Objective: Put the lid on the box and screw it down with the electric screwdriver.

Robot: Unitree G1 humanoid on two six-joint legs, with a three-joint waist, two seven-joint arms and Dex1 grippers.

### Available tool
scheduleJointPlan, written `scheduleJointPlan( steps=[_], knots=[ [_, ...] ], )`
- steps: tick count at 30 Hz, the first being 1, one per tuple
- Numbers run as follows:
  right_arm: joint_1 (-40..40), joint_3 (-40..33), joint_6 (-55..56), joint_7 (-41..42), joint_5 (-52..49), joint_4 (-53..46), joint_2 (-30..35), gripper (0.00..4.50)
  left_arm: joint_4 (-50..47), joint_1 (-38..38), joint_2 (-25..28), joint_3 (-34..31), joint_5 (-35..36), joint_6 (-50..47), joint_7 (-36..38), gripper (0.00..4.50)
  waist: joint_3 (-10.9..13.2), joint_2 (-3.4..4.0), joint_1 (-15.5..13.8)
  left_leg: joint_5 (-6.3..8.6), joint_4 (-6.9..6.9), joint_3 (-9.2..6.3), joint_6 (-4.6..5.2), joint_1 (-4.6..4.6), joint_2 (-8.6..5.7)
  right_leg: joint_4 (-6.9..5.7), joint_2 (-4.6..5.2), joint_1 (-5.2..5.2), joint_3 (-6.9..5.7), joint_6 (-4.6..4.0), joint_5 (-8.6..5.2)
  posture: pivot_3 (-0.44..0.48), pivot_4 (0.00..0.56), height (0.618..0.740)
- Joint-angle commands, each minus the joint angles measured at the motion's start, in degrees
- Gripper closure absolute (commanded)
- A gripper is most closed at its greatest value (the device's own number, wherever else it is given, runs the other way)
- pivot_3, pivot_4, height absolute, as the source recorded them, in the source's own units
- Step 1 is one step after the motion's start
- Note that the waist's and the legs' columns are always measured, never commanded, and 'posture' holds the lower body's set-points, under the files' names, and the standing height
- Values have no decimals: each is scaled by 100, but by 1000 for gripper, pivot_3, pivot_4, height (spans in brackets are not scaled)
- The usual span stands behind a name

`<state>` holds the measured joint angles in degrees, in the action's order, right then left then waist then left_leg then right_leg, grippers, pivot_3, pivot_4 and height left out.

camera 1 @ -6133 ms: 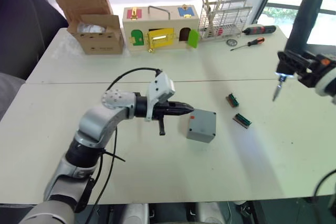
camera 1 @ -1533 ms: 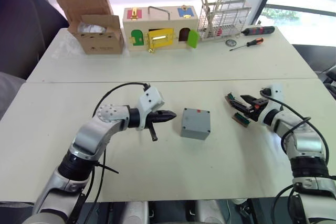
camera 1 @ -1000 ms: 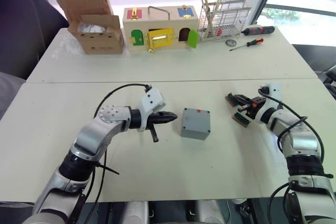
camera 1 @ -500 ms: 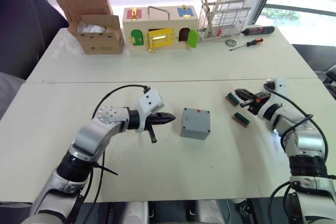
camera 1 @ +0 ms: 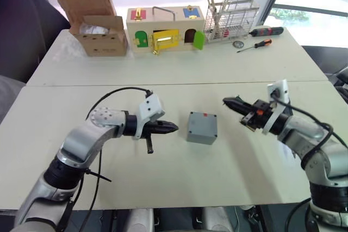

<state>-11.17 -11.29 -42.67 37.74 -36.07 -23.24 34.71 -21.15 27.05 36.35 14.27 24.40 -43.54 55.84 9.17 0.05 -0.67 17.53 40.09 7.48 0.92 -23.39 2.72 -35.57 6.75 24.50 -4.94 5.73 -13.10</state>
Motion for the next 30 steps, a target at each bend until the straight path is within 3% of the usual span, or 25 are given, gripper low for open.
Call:
scheduleJointPlan(
  steps=[1,30],
  knots=[
    [109,53,-20,-98,-81,-346,-35,4426,-297,-30,102,-133,172,-55,70,4500,0,0,-9,0,0,0,1,0,0,0,1,0,0,0,0,0,150,728],
    [138,468,475,0,543,348,6,4426,-242,58,-23,9,125,-104,-236,4500,0,-1,-2,1,2,2,2,-1,-2,1,-1,0,1,0,0,0,150,728]
  ],
)
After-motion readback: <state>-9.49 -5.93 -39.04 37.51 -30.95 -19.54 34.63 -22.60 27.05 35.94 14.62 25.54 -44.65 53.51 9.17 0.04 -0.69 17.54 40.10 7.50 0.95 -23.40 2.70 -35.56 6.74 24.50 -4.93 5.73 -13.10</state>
